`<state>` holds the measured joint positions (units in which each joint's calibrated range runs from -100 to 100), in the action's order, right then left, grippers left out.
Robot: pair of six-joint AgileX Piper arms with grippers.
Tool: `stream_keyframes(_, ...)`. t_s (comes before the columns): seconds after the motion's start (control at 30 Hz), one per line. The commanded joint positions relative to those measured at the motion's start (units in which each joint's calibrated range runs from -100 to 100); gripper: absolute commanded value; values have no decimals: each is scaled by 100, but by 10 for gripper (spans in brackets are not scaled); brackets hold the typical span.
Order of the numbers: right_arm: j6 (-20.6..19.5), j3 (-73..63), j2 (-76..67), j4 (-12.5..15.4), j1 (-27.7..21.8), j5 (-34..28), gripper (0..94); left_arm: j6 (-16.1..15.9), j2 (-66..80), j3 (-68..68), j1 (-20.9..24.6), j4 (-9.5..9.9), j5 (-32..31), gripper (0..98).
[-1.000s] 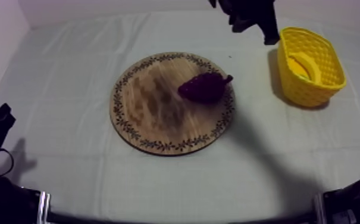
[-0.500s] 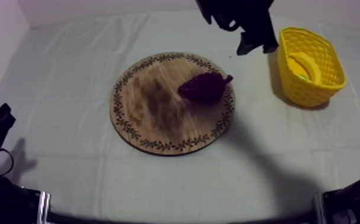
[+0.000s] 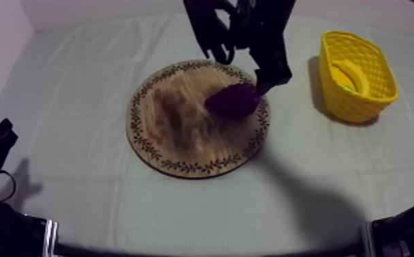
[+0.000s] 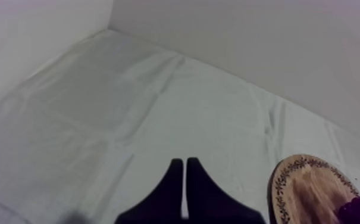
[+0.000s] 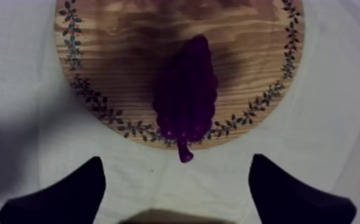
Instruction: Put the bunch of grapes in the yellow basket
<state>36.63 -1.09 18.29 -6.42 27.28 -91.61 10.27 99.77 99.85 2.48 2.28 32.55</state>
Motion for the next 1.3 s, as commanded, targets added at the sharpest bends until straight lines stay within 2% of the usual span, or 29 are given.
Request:
stream_keyframes(0.0, -42, -50, 221, 4, 15, 0, 701, 2, -3, 4, 1, -1, 3, 0)
stream_keyframes(0.53, -232, -590, 1445, -29, 6, 156, 714, 2, -3, 4, 1, -1, 3, 0)
stream_keyframes(1.27, -400, -1013, 2431, -121, -29, 414, 704, 2, -3, 4, 1, -1, 3, 0)
